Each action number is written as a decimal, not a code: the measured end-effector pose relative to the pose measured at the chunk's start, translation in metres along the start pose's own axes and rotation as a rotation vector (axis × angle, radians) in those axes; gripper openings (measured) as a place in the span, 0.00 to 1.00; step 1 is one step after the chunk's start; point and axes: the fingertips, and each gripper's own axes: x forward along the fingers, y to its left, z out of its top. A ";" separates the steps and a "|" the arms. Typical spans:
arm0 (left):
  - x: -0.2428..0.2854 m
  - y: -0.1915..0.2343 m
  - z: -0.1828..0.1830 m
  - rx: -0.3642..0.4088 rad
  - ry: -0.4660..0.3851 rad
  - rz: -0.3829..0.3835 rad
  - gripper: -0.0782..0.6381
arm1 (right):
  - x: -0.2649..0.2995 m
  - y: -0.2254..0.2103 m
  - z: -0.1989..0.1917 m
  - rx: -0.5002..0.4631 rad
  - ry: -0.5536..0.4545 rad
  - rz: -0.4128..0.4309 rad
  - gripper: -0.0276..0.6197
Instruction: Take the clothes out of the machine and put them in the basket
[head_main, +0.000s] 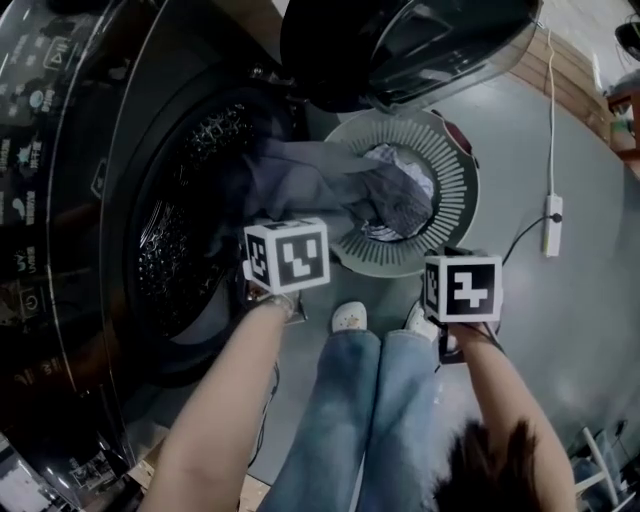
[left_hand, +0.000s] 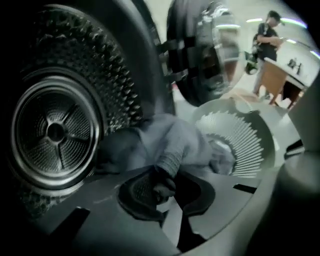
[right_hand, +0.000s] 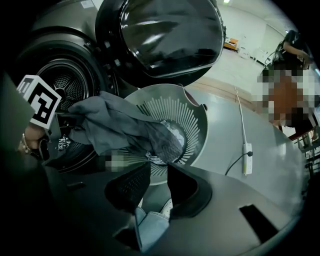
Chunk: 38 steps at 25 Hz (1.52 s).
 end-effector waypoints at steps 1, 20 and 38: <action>-0.006 -0.012 0.004 0.026 -0.018 -0.022 0.16 | -0.003 -0.002 0.000 -0.002 -0.002 -0.001 0.21; -0.081 -0.185 0.096 0.025 -0.126 -0.491 0.18 | -0.036 -0.056 0.001 0.063 -0.043 -0.038 0.16; -0.038 -0.075 0.043 0.135 -0.063 -0.216 0.85 | -0.018 -0.033 -0.004 0.016 -0.008 -0.016 0.16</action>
